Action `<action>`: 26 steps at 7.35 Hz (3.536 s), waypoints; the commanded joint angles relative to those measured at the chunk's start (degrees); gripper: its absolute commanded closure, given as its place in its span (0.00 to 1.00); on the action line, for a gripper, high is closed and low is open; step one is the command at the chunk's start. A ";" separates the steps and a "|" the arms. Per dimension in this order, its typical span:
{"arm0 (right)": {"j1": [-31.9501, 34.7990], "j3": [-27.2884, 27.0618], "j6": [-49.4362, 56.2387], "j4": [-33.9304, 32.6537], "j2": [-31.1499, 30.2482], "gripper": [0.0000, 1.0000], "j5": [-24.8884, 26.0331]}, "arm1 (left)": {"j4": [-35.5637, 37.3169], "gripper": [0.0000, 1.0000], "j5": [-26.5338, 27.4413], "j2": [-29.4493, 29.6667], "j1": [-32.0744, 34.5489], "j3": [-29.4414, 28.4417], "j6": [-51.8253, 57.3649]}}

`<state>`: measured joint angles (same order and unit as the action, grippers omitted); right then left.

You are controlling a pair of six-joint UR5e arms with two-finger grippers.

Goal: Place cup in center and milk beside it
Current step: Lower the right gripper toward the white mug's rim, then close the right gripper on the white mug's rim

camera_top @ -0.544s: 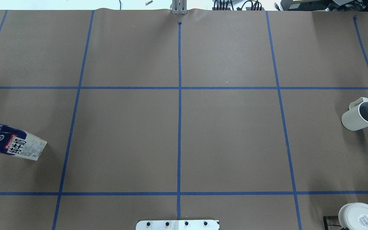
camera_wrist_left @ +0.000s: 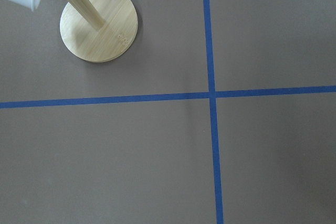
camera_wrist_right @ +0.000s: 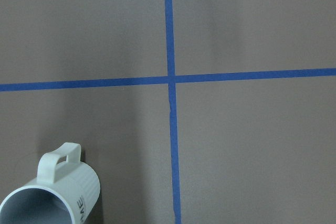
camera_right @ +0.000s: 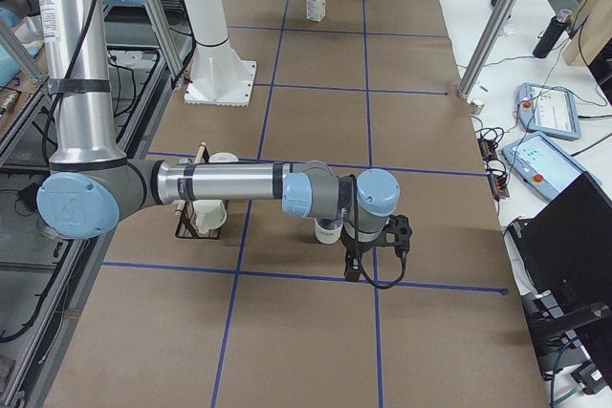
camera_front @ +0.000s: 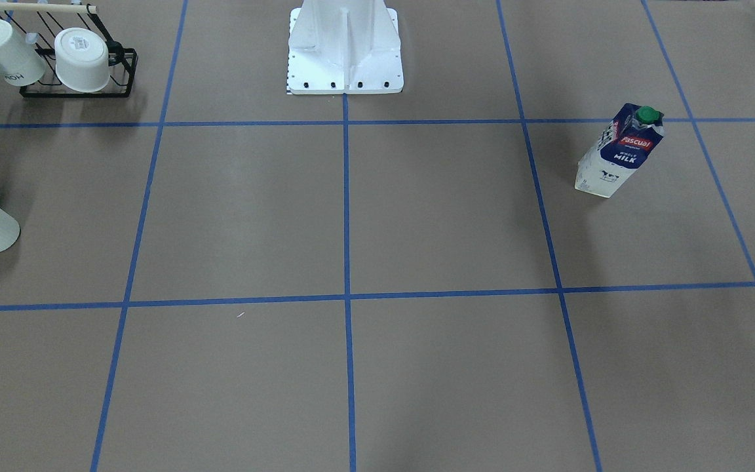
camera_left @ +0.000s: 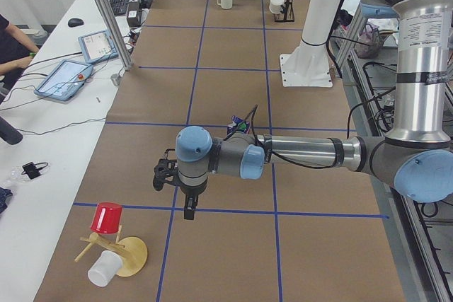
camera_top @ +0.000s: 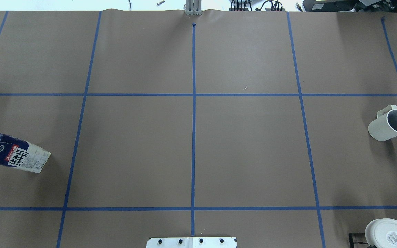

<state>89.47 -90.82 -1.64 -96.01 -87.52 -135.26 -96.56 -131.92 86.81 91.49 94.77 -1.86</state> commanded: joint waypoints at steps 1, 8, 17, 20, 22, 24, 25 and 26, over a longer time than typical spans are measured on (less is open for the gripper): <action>0.00 -0.06 -0.38 0.03 0.16 0.00 -0.18 | -0.03 0.01 0.17 -0.06 0.00 -0.19 0.27; 0.00 -6.56 -1.00 0.11 -1.49 0.00 -0.70 | -0.74 0.01 0.00 -0.95 -0.09 0.69 0.18; -16.41 -4.65 -11.07 21.44 -6.87 0.00 -3.44 | -8.30 0.01 -7.00 -1.21 0.00 -5.83 -7.19; -17.58 2.39 -11.37 28.14 -7.83 0.00 -3.17 | -8.21 0.01 -7.03 -0.94 0.09 -5.56 -7.20; -17.75 3.02 -11.98 28.15 -7.75 0.66 -2.64 | -8.21 0.01 -7.21 -1.03 0.09 -5.56 -7.20; -17.75 1.97 -12.51 28.15 -7.66 1.00 -3.16 | -8.38 0.01 -7.38 -1.29 0.17 -5.56 -7.11; -17.93 1.27 -17.47 28.33 -6.71 1.00 -3.16 | -8.38 0.01 -7.38 -1.29 0.18 -5.64 -6.94; -18.28 -1.09 -21.44 28.76 -6.44 1.00 -3.25 | -8.38 0.01 -7.38 -1.29 0.18 -5.64 -7.02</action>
<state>71.52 -89.79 -18.39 -67.63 -94.48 -138.40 -104.92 -139.29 85.56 91.65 89.16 -8.88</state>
